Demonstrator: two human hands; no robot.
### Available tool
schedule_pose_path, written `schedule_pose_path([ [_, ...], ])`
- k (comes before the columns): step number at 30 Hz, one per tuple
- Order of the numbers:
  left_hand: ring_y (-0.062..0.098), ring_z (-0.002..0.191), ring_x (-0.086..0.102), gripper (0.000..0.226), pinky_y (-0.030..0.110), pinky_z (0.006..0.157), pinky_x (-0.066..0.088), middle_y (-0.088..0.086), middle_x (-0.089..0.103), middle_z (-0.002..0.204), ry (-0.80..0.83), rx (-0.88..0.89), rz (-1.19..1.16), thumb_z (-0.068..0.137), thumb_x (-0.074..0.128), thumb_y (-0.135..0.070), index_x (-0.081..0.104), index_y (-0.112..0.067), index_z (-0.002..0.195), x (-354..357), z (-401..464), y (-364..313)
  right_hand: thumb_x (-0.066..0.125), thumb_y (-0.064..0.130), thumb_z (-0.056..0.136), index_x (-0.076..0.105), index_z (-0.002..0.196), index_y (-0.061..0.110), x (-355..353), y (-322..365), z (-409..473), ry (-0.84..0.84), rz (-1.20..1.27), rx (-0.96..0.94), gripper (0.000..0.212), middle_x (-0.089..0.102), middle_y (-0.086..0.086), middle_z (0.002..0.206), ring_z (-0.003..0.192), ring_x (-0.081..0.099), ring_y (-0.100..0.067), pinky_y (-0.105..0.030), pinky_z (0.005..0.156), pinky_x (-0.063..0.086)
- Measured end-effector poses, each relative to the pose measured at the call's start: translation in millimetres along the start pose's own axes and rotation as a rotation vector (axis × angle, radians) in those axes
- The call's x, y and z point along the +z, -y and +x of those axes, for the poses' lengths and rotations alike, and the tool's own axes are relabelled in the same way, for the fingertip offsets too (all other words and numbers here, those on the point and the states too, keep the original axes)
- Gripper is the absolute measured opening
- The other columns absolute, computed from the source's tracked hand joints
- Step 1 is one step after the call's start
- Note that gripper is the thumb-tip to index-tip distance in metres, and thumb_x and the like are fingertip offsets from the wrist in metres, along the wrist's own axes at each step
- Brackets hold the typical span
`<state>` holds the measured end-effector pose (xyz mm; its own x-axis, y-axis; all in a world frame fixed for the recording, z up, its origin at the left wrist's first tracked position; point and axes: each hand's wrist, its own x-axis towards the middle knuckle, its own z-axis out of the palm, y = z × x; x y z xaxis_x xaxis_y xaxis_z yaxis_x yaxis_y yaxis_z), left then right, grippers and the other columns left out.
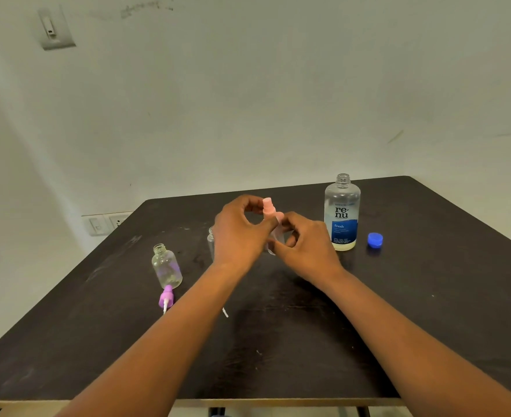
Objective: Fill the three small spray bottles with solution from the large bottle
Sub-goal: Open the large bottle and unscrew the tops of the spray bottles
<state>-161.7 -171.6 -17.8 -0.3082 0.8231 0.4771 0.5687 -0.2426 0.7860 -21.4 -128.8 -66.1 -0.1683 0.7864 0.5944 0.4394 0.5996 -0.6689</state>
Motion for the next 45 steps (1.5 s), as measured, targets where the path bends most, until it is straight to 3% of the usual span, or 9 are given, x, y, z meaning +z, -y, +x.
schedule_pose_path([
  [5,-0.003,0.091,0.068,0.033,0.021,0.076,0.05,-0.017,0.072,0.091,-0.078,-0.038,-0.014,0.079,0.09,-0.046,0.067,-0.031,0.096,1,-1,-4,0.083,0.042,0.078,0.069,0.108,0.021,3,2,-1,0.015,0.011,-0.017,0.039,0.063,0.021,0.077,0.061,0.058,0.005,-0.017,0.067,0.047],
  [10,-0.006,0.082,0.066,0.038,0.01,0.065,0.041,-0.016,0.071,0.086,-0.124,-0.035,-0.002,0.077,0.09,-0.051,0.067,-0.03,0.099,5,-3,-12,0.084,0.037,0.081,0.066,0.112,0.017,3,5,-1,0.007,-0.005,-0.033,0.042,0.07,0.01,0.089,0.068,0.06,-0.001,-0.033,0.07,0.059],
  [15,0.006,0.067,0.065,0.037,0.023,0.063,0.048,-0.01,0.069,0.07,-0.165,0.017,0.033,0.076,0.089,-0.057,0.072,-0.025,0.076,3,3,-20,0.081,0.051,0.077,0.064,0.105,0.024,3,6,-3,0.094,-0.043,-0.005,0.042,0.065,0.017,0.085,0.069,0.06,0.0,-0.027,0.071,0.056],
  [22,0.003,0.075,0.069,0.035,0.027,0.073,0.049,-0.015,0.074,0.078,-0.305,0.056,-0.083,0.084,0.08,-0.063,0.079,-0.029,0.085,-25,25,-40,0.083,0.052,0.082,0.069,0.112,0.021,6,2,-2,-0.004,-0.128,0.005,0.045,0.075,0.007,0.1,0.083,0.069,-0.01,-0.038,0.08,0.063],
  [25,0.002,0.076,0.069,0.045,0.03,0.077,0.055,-0.014,0.072,0.078,-0.238,0.043,0.023,0.079,0.082,-0.066,0.076,-0.029,0.104,-34,27,-33,0.084,0.046,0.081,0.068,0.108,0.023,7,0,-1,-0.068,-0.126,0.021,0.039,0.069,0.007,0.101,0.075,0.063,-0.008,-0.034,0.077,0.061],
  [27,0.002,0.076,0.067,0.059,0.024,0.071,0.051,-0.011,0.07,0.079,-0.145,0.002,0.136,0.073,0.086,-0.068,0.067,-0.029,0.115,-36,23,-22,0.086,0.041,0.081,0.067,0.108,0.024,7,-1,0,-0.091,-0.101,0.047,0.037,0.065,0.006,0.101,0.072,0.06,-0.006,-0.032,0.074,0.059],
  [34,0.012,0.079,0.067,0.049,0.018,0.055,0.037,-0.011,0.064,0.08,0.219,0.01,0.598,0.071,0.091,-0.06,0.068,-0.026,0.097,-23,4,11,0.086,0.036,0.082,0.063,0.129,0.019,7,-3,2,-0.053,-0.099,0.063,0.055,0.069,0.004,0.1,0.069,0.065,-0.008,-0.04,0.081,0.061],
  [40,0.02,0.08,0.069,0.047,0.032,0.07,0.056,0.002,0.071,0.086,0.309,0.041,0.719,0.076,0.088,-0.057,0.072,-0.017,0.094,-9,-3,22,0.087,0.033,0.081,0.065,0.125,0.02,9,-5,1,0.032,-0.07,0.04,0.052,0.069,0.008,0.099,0.072,0.068,-0.007,-0.044,0.082,0.062],
  [45,0.026,0.077,0.063,0.042,0.035,0.066,0.053,0.001,0.056,0.073,0.321,0.038,0.795,0.082,0.082,-0.053,0.061,-0.017,0.083,-4,-1,24,0.086,0.036,0.081,0.064,0.129,0.025,9,-6,0,0.092,-0.132,0.032,0.053,0.07,0.009,0.095,0.08,0.066,-0.007,-0.041,0.083,0.061],
])
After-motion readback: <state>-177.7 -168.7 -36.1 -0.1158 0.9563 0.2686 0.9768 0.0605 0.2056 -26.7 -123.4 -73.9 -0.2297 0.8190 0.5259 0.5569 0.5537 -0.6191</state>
